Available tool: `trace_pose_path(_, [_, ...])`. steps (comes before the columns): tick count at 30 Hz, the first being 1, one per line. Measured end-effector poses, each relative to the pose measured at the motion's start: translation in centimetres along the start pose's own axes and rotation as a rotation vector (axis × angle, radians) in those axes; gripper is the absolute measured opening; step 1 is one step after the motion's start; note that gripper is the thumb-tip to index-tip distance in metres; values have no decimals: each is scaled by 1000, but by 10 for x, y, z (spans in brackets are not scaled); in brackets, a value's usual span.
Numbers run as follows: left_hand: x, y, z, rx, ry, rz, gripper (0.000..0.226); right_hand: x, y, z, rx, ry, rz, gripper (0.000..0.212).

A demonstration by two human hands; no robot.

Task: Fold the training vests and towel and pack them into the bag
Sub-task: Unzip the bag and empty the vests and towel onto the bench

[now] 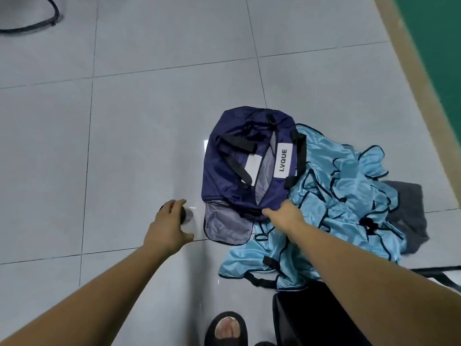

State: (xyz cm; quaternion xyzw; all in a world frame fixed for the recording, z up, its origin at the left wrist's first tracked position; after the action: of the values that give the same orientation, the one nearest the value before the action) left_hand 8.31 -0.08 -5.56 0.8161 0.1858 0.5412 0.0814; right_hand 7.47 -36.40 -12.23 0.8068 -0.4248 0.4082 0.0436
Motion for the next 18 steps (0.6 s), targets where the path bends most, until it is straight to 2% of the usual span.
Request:
trace_pose_path(7, [-25,-25,28,-127,180,179,94,-28,1,49,-141,155,148,95])
trace_pose_path(11, [-35,-39,38,-78,170,204,88,-36,9,66,-203,212,121,111])
trace_pose_path(14, [-40,-43,38,-31,142,173,85,-40,14,70,-234,227,68,116])
trace_pose_path(18, [-34,-37,39,-13,148,140,76,-38,17,70,-270,221,141,119])
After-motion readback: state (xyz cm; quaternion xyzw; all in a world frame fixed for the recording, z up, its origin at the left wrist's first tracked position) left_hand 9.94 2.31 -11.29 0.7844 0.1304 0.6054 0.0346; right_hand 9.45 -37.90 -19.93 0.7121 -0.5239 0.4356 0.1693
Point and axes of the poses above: each hand's wrist, its own z-axis towards the middle knuckle, its own x-axis out of the back of the hand, y = z × x, the point moved 10 cm from there along z, towards the middle knuckle, and after that the axes turned 11 degrees about y, right-handed, at the moved point
